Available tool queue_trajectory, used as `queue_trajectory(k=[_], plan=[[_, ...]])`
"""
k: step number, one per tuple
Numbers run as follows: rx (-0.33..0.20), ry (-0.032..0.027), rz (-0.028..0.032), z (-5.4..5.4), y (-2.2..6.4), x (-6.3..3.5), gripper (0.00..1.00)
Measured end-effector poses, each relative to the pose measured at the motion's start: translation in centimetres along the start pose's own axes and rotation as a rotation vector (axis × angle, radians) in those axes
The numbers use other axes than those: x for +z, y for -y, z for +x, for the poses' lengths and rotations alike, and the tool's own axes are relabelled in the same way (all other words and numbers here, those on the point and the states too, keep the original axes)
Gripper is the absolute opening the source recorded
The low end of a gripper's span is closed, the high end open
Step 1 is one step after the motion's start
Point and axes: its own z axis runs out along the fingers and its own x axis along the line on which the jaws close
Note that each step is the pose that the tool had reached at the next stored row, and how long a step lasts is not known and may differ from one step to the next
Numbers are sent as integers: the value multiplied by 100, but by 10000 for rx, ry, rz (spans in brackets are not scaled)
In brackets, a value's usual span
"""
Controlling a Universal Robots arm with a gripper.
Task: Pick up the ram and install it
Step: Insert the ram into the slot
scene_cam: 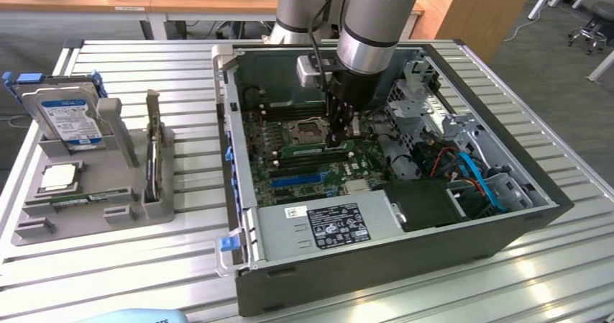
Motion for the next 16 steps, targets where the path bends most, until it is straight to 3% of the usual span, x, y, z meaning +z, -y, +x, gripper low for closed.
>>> queue_trajectory(k=[16], plan=[[33,5,7,0,-14,13,12]])
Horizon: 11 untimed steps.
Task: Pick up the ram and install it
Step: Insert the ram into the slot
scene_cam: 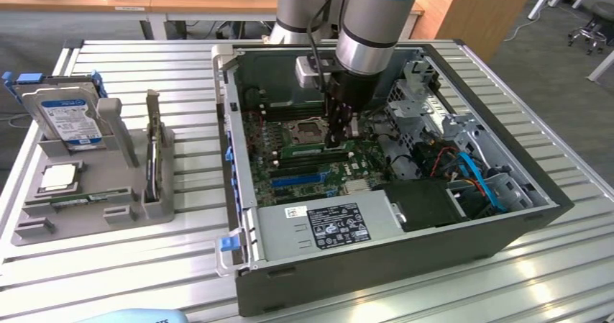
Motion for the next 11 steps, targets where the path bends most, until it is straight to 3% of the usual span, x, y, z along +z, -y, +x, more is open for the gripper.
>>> queue_trajectory(k=[11], plan=[[2,-6,-2,2,0,45,12]])
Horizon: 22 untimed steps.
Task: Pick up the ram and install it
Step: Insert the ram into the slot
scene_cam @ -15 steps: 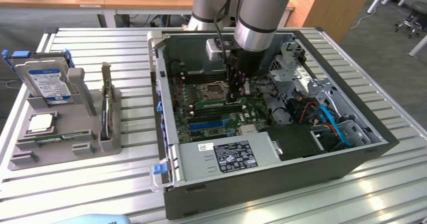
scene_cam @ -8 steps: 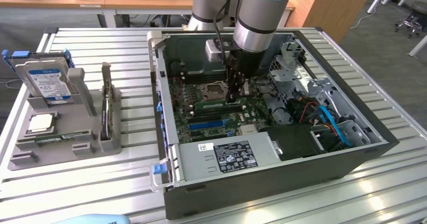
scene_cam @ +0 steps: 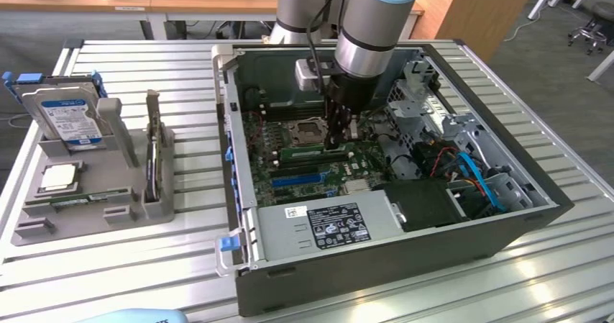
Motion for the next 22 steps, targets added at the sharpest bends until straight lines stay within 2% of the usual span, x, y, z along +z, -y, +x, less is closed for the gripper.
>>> queue_trajectory(k=[22], plan=[[0,2,1,0,1,33,12]])
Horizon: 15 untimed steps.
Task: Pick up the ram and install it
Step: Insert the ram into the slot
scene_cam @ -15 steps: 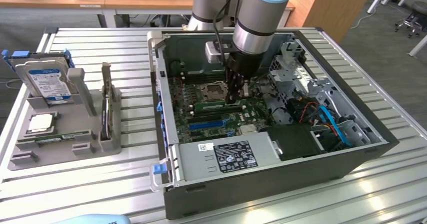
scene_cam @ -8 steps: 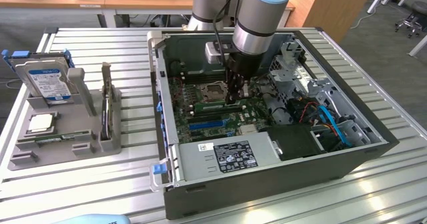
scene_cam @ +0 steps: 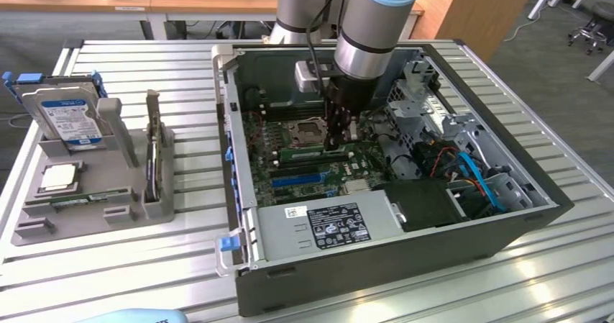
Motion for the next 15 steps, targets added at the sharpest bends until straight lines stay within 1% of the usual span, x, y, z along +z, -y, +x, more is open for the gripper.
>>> queue_trajectory(k=[15], plan=[[0,0,0,1,-4,19,12]])
